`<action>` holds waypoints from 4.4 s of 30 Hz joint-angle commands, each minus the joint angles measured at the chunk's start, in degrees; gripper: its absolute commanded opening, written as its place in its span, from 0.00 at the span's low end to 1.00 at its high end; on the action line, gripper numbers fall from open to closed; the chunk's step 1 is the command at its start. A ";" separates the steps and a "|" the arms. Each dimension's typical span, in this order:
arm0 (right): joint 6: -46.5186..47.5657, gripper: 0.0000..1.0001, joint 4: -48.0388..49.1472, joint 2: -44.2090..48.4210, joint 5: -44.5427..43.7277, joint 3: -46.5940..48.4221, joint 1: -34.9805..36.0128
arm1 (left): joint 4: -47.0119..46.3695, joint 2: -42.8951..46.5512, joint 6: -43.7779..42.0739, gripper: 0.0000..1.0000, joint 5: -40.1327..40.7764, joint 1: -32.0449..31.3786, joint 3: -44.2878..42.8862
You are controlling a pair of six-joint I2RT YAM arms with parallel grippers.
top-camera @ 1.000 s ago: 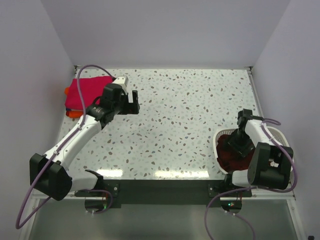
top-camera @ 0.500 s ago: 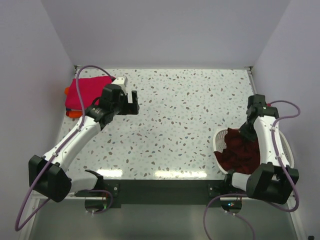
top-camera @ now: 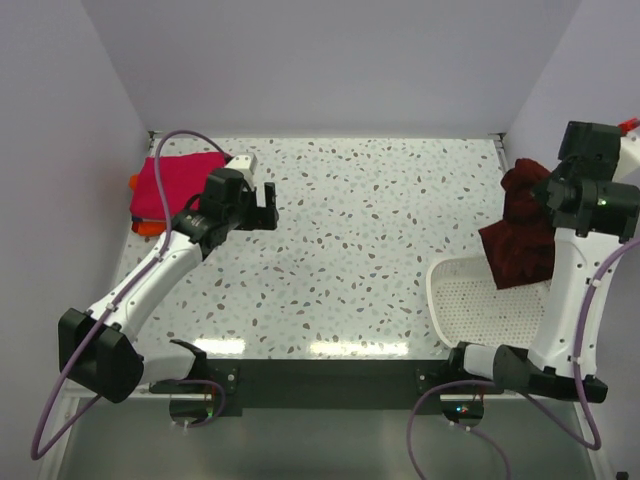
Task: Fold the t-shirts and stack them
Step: Move the tshirt to the center of the board, then flatten the tshirt out
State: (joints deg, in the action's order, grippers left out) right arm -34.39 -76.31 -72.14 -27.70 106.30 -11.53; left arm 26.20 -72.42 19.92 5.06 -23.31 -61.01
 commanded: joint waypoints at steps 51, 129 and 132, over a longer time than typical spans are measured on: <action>-2.71 0.83 30.62 -37.47 33.79 -0.03 33.17 | -5.98 -9.12 9.69 0.97 -14.28 -10.96 -4.63; 3.54 0.80 30.52 -26.82 46.50 -22.55 21.55 | 16.95 -26.20 7.68 0.00 1.80 -4.92 -41.77; 3.37 0.79 30.87 -29.28 47.30 -20.88 23.04 | 22.13 -25.05 6.80 0.00 1.71 0.88 -48.47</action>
State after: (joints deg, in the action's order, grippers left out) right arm -31.88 -47.57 -100.64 16.08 81.56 10.37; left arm 43.72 -104.01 26.52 7.33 -26.37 -101.43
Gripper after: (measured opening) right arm 0.792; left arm 0.046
